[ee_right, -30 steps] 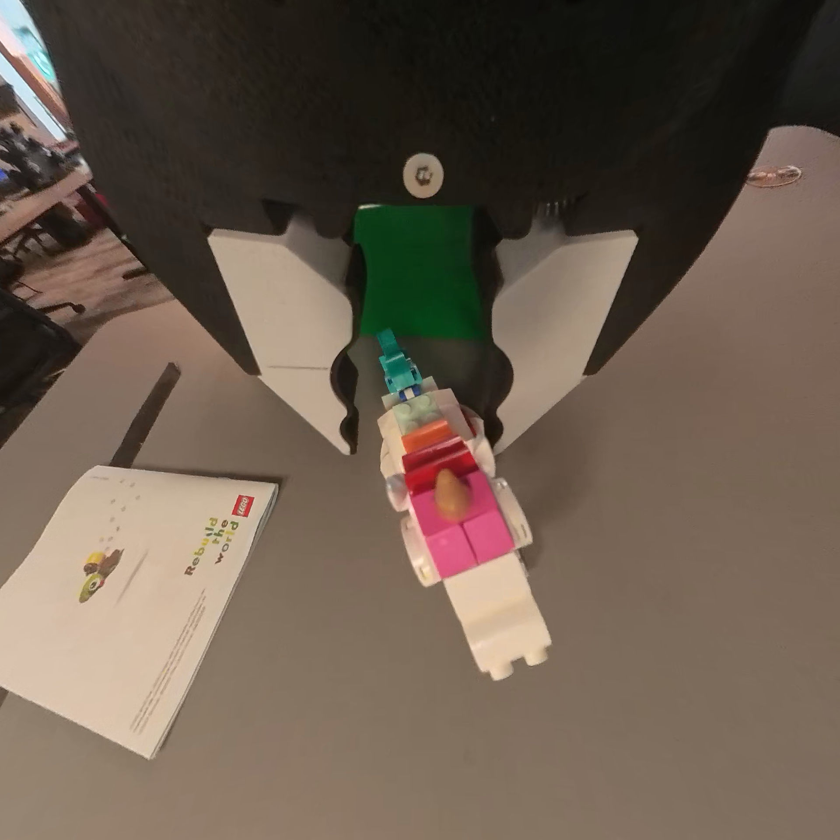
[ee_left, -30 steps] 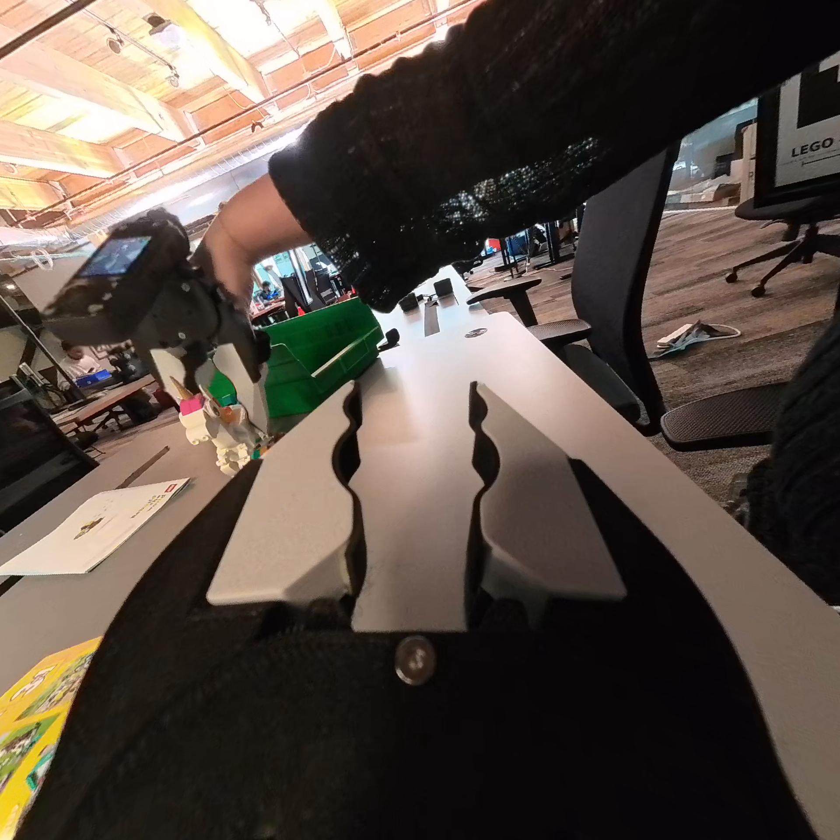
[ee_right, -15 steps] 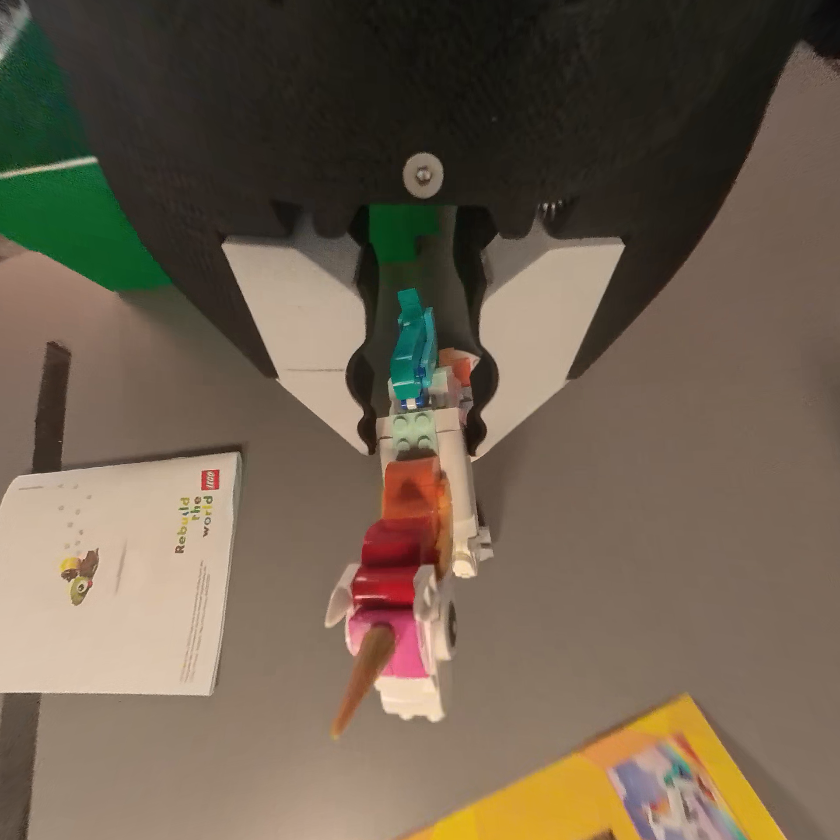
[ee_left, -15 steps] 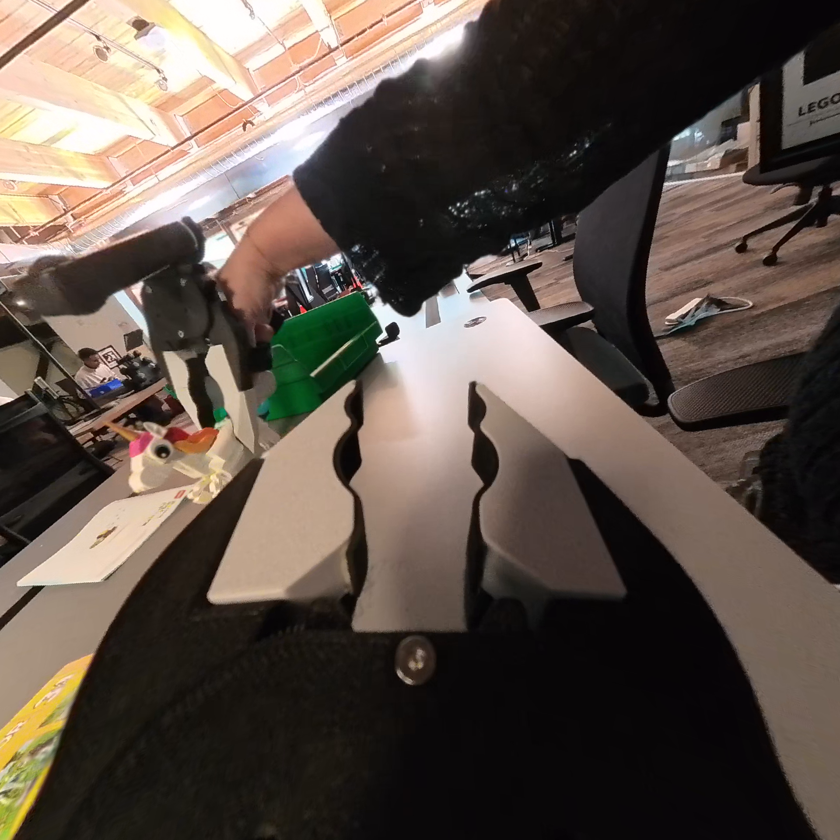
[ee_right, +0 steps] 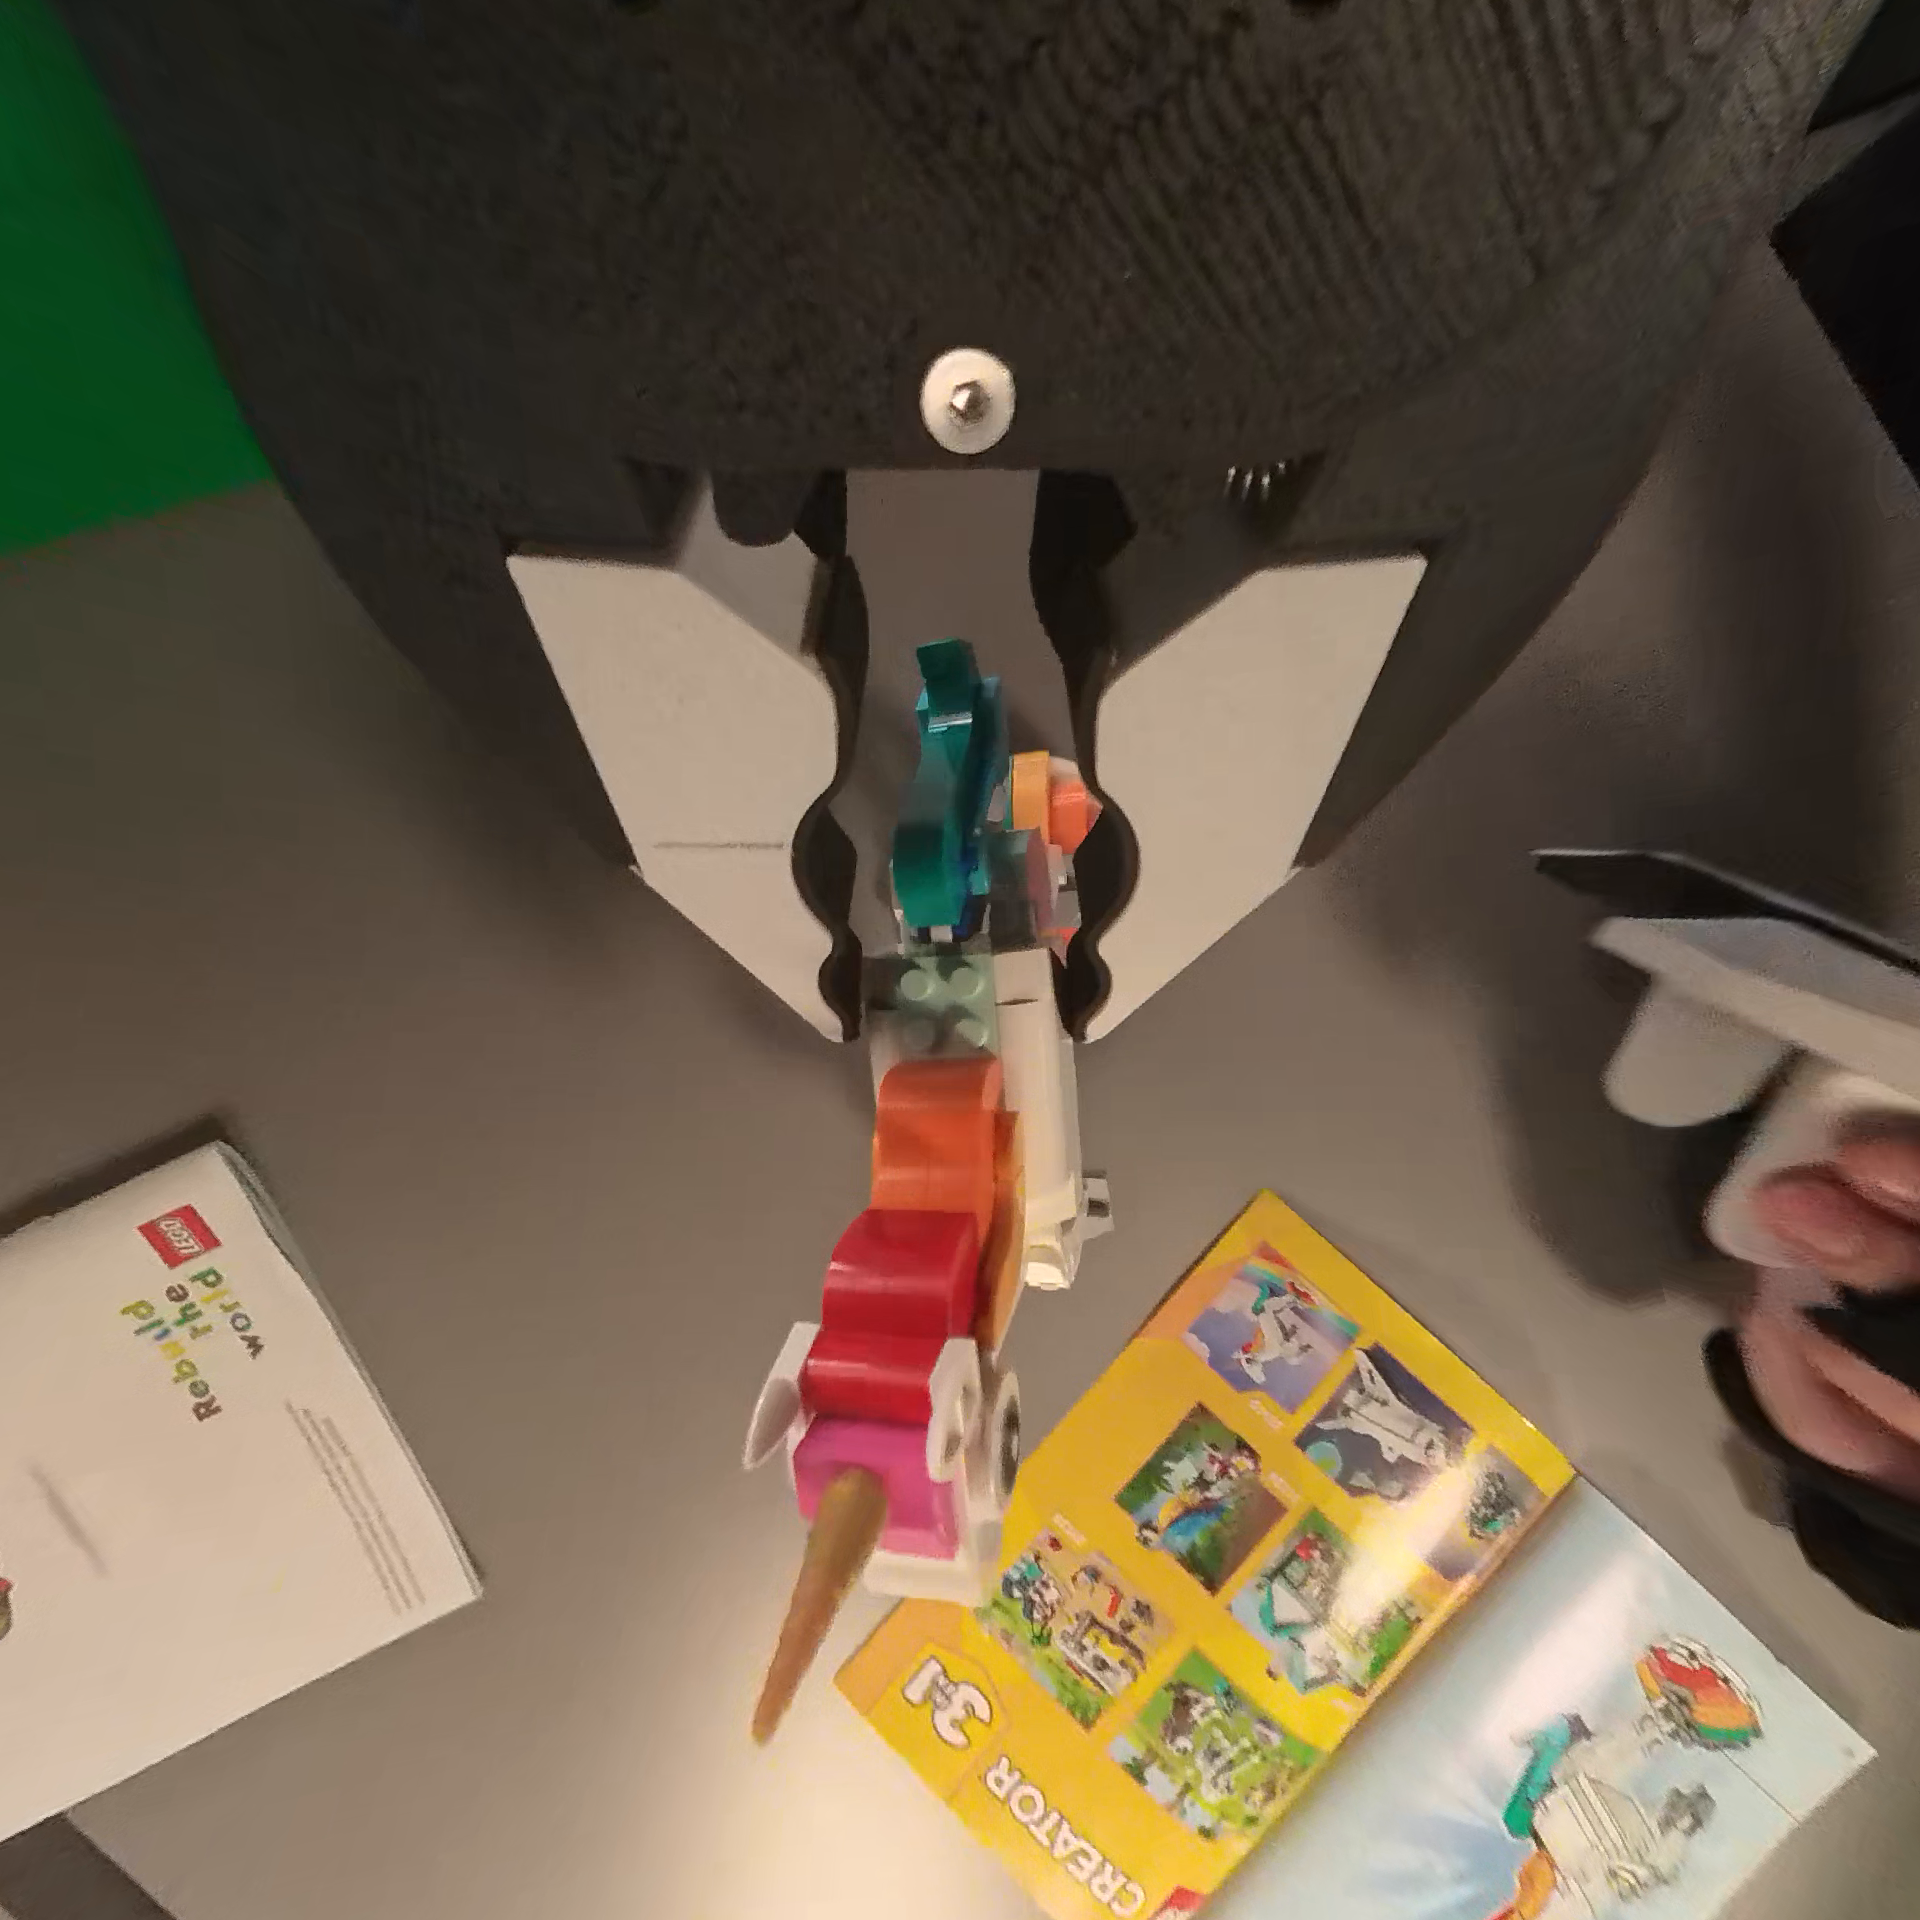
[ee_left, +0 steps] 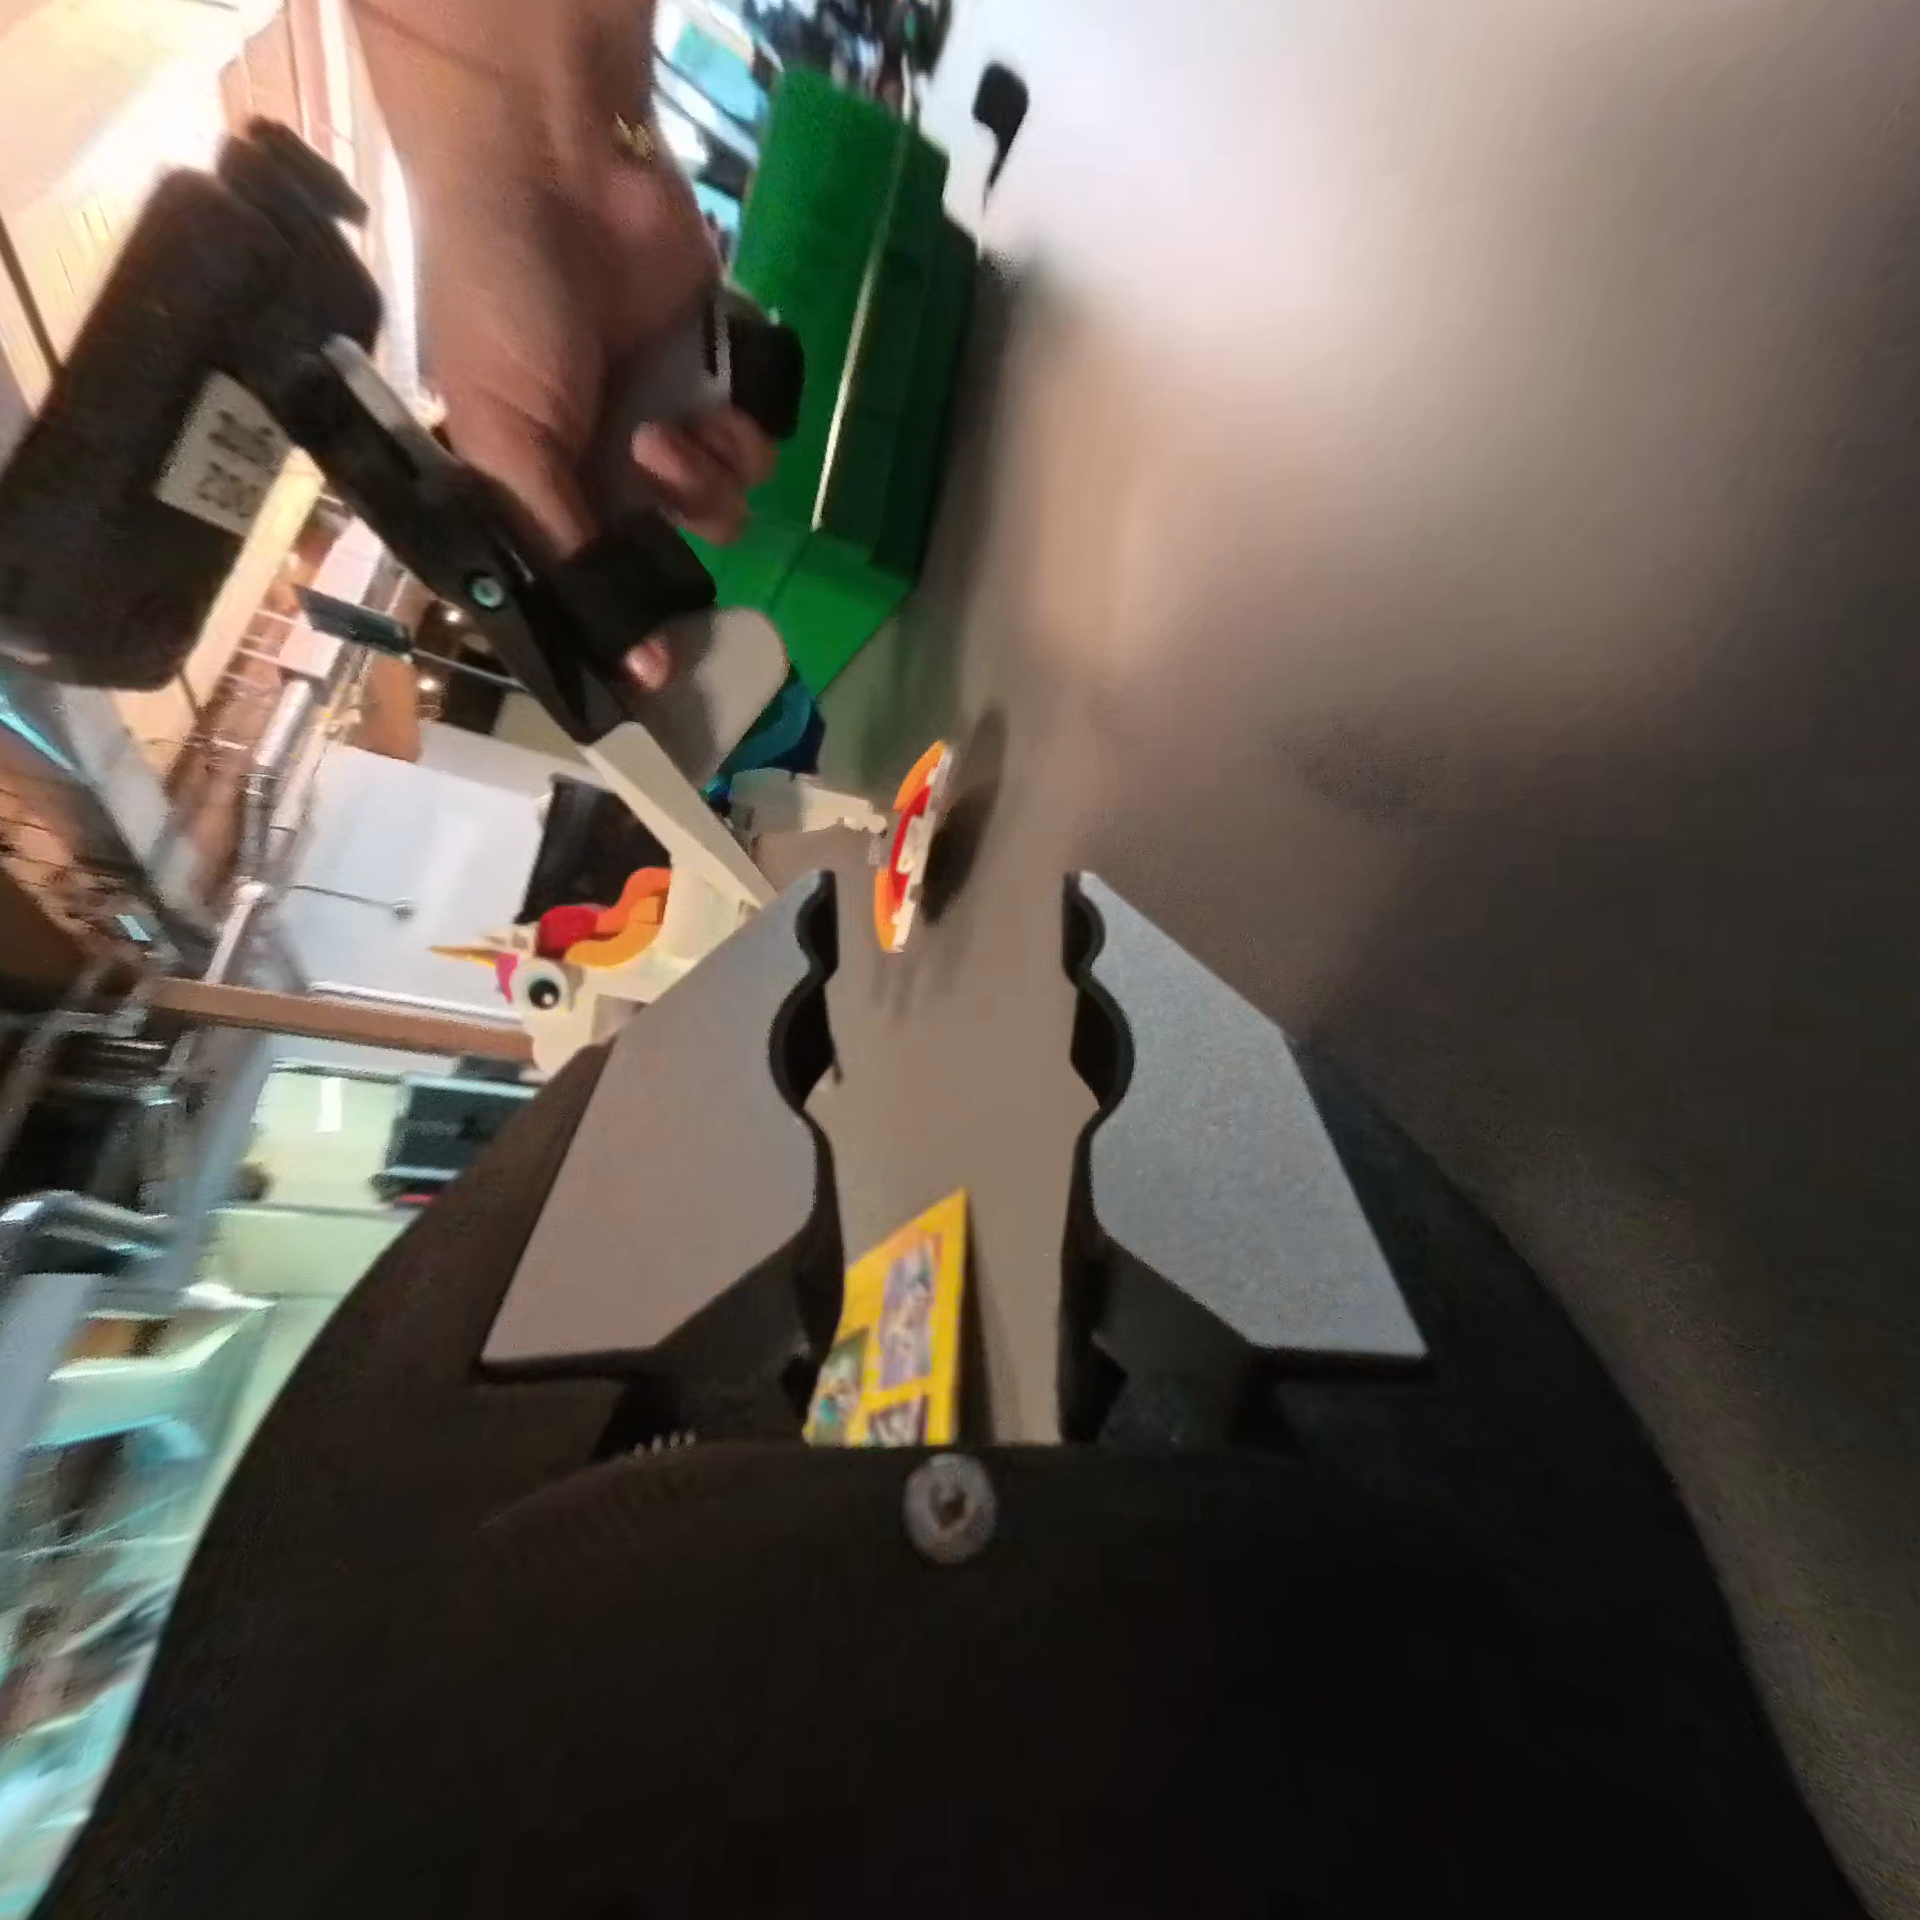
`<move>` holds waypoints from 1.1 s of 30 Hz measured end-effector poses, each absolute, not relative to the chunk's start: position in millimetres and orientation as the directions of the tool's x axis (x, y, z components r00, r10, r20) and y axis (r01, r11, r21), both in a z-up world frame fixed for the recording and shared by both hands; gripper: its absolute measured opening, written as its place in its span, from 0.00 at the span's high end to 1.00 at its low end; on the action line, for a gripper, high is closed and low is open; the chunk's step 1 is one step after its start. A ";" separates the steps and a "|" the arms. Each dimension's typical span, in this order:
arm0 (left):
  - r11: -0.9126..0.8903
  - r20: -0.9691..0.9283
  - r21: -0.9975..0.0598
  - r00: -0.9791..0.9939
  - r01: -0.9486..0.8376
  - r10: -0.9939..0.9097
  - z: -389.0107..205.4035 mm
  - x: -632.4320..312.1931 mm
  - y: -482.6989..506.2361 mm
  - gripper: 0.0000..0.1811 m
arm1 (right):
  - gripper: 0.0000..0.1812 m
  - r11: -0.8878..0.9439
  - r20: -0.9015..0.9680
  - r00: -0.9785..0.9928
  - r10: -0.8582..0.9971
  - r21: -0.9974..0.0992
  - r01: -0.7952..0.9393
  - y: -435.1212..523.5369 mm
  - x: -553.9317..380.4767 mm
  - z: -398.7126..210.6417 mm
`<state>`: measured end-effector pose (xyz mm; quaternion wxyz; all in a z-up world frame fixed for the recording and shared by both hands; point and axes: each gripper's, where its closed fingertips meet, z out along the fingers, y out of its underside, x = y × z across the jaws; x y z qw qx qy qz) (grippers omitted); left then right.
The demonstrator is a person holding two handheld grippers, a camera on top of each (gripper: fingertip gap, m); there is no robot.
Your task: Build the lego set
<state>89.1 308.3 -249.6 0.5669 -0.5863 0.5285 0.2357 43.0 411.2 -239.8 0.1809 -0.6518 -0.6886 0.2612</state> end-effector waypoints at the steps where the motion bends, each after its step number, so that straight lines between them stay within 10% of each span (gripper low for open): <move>1: 0.186 -0.891 -0.374 0.297 -0.909 -0.344 -253.1 88.0 320.1 0.75 | 0.79 0.006 -0.095 -0.081 0.992 -0.609 0.793 409.6 43.3 -239.6; 33: 0.161 -0.949 -0.033 -0.019 -0.986 -0.313 -276.0 96.1 385.4 0.91 | 0.80 0.020 -0.101 -0.110 0.989 -0.645 0.764 388.4 59.7 -232.6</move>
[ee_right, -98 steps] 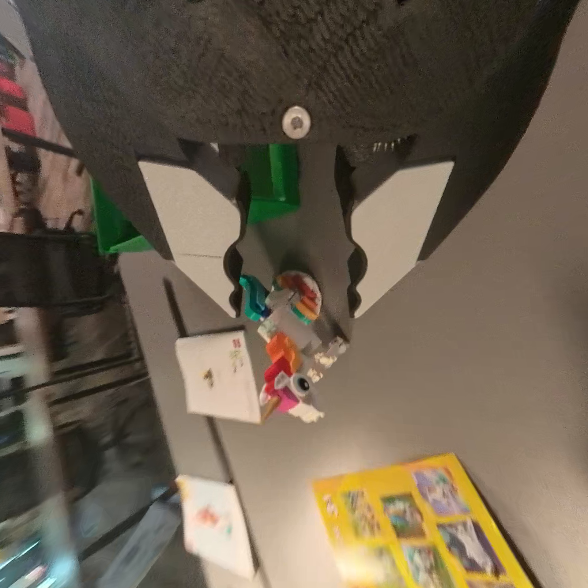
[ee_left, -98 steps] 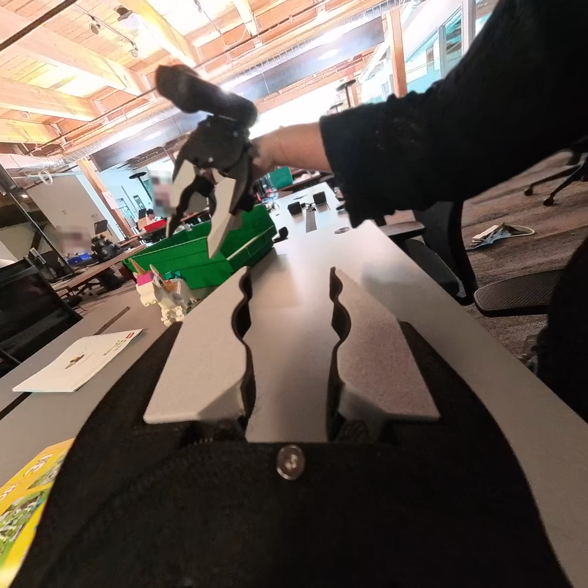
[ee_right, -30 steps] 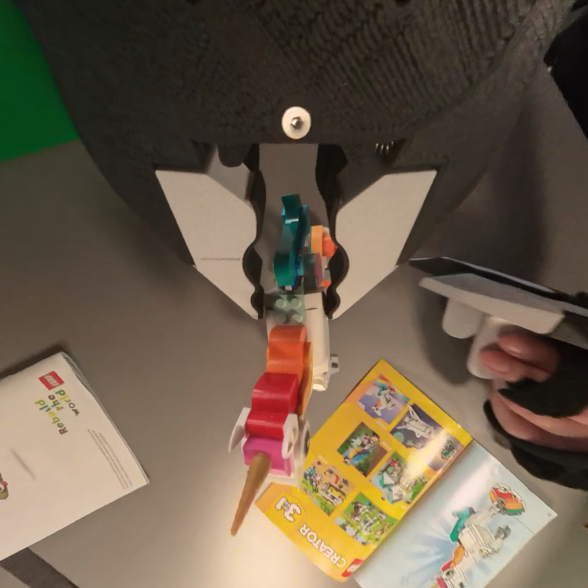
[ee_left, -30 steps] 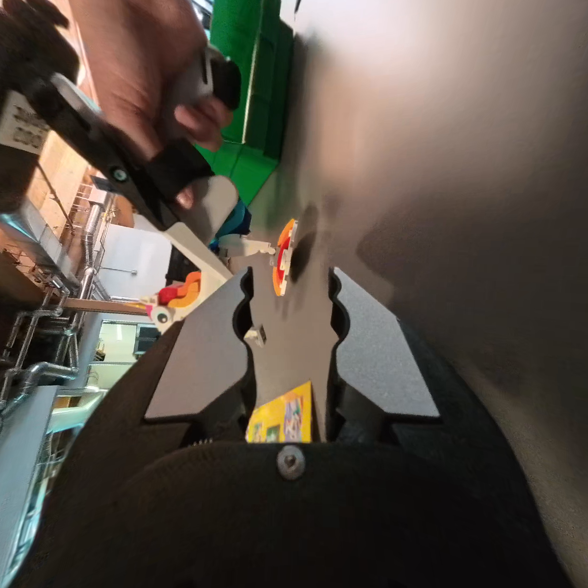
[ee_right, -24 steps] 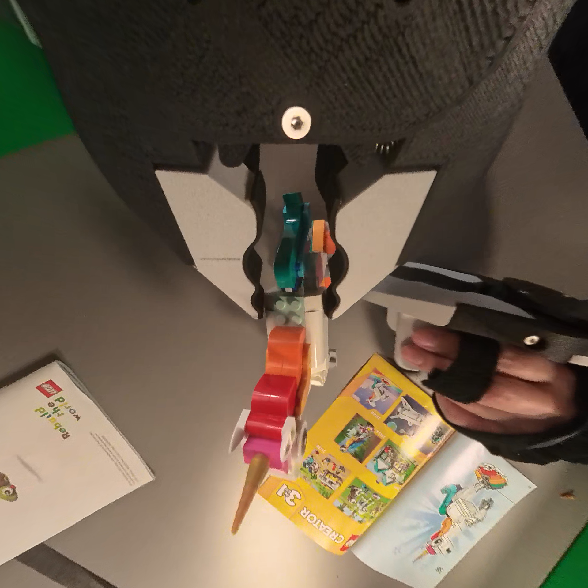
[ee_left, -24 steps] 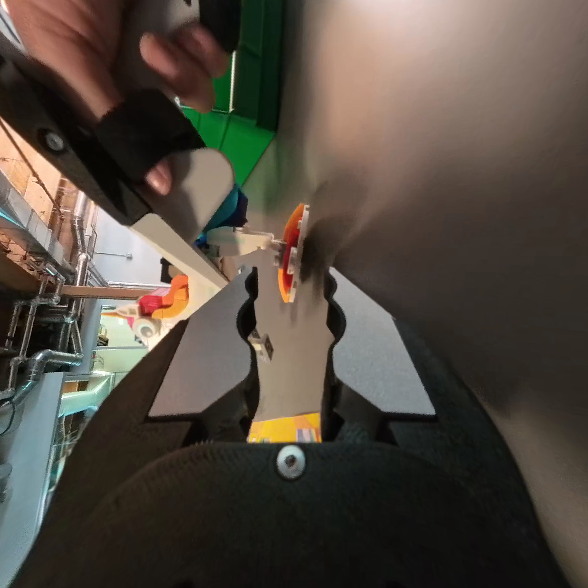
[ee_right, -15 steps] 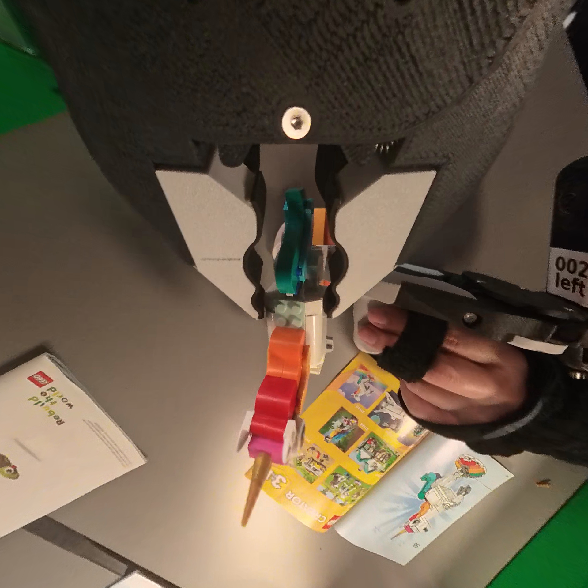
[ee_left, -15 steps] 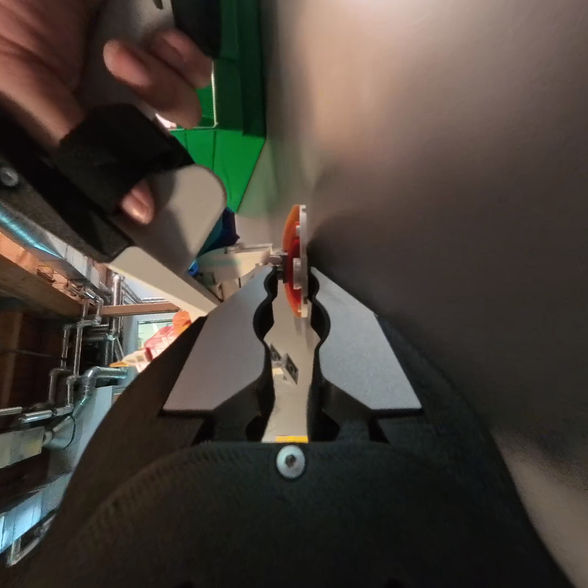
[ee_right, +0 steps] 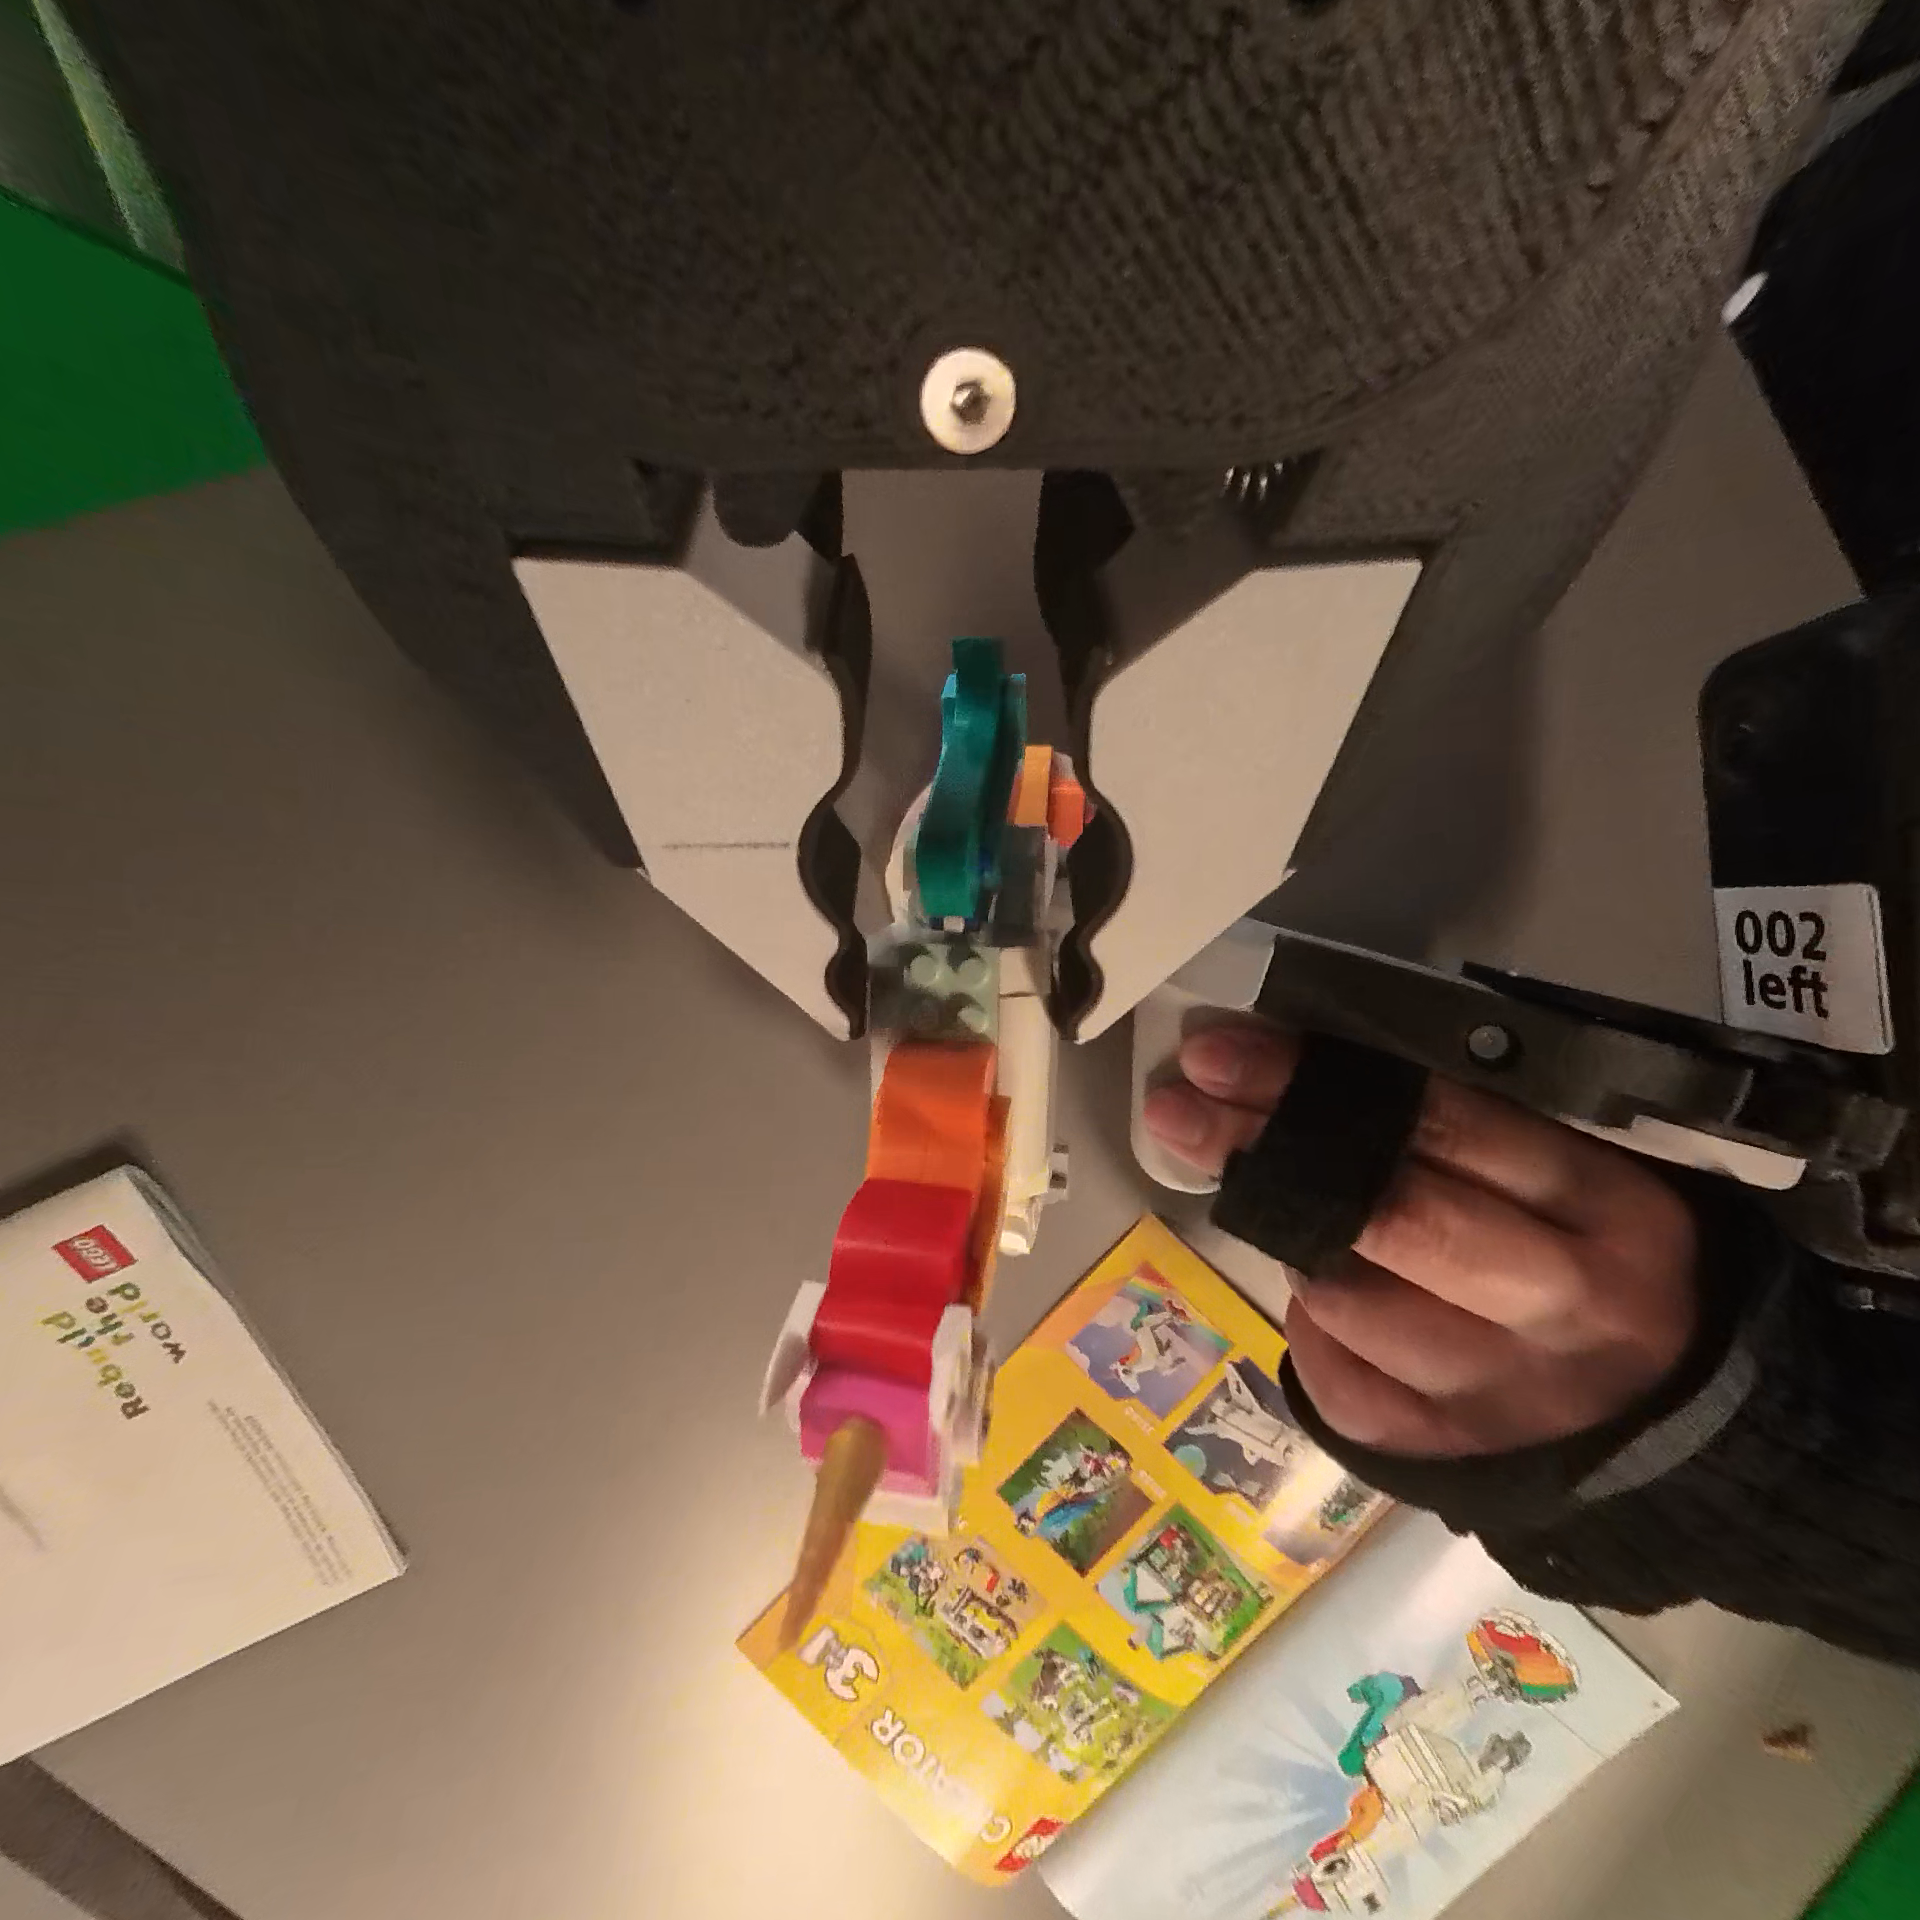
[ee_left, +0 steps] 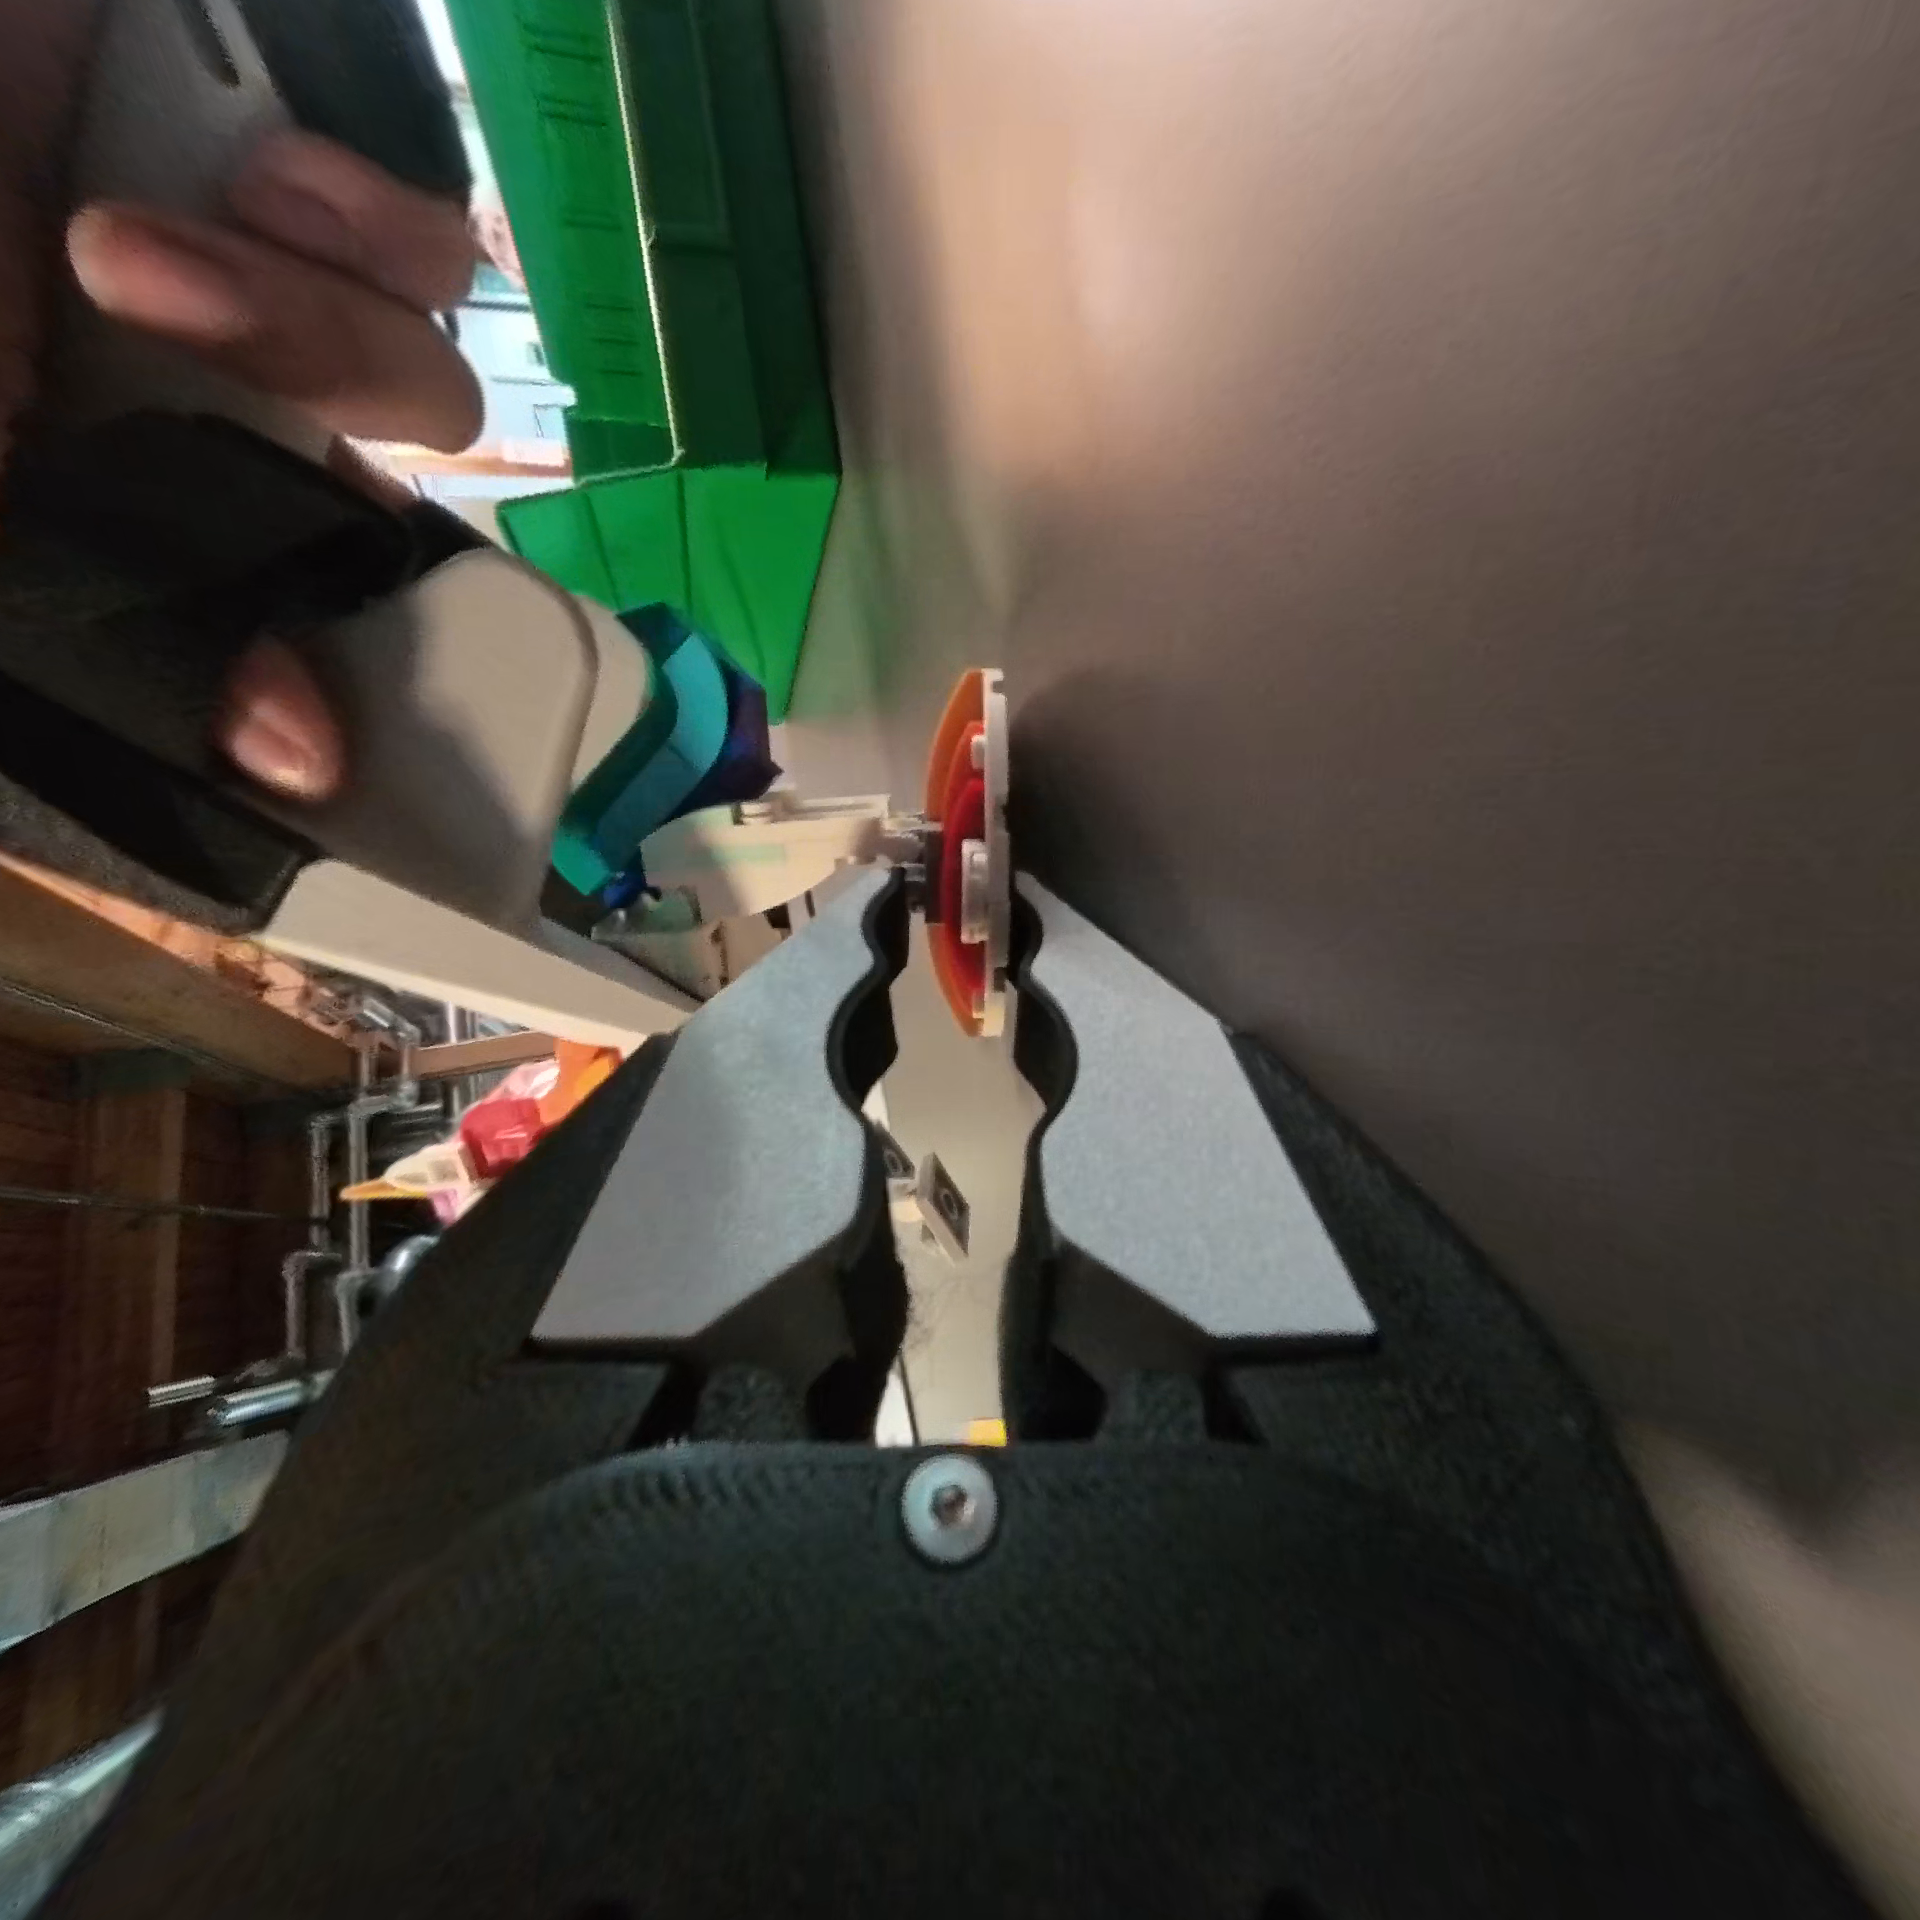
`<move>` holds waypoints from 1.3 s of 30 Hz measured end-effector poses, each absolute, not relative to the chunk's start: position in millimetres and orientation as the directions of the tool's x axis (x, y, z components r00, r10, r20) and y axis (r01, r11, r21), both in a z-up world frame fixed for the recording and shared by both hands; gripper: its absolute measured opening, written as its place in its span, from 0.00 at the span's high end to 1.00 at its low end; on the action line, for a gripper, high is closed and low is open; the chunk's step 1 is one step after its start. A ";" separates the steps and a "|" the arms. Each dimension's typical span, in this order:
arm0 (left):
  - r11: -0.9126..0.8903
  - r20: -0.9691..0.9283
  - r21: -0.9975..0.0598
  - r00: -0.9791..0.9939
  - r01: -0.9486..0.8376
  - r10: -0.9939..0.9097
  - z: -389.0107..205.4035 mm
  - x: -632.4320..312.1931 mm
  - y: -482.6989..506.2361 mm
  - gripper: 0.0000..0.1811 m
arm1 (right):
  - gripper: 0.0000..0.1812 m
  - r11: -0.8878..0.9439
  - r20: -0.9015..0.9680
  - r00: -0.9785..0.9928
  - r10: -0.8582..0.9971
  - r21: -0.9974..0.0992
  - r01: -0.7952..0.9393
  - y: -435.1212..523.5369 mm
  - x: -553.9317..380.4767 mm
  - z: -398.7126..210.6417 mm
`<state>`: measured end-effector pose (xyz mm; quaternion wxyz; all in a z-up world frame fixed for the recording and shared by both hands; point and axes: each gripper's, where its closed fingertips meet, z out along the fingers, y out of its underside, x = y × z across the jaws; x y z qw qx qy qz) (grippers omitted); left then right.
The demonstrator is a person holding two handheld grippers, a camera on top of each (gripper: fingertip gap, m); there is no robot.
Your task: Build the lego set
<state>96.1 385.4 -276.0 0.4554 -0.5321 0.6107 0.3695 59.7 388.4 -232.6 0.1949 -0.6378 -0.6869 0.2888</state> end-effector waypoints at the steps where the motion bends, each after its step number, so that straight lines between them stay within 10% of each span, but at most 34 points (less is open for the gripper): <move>1: 0.167 -0.950 -0.016 -0.037 -0.986 -0.309 -275.7 96.9 384.9 0.91 | 0.80 0.023 -0.100 -0.112 0.989 -0.636 0.771 387.8 59.8 -233.5; 24: 0.114 -0.943 -0.065 0.024 -0.991 -0.331 -275.5 101.8 380.1 0.91 | 0.80 -0.122 -0.126 0.006 0.992 -0.943 0.309 387.8 56.8 -222.6; 31: 0.138 -0.945 -0.028 -0.019 -0.990 -0.325 -274.8 102.9 379.8 0.91 | 0.68 -0.087 -0.132 -0.032 0.991 -0.800 0.593 393.7 66.1 -215.0; 39: 0.152 -0.946 -0.016 -0.034 -0.988 -0.323 -274.1 102.9 379.7 0.91 | 0.71 0.104 -0.117 -0.155 0.981 -0.358 0.928 379.7 65.3 -245.5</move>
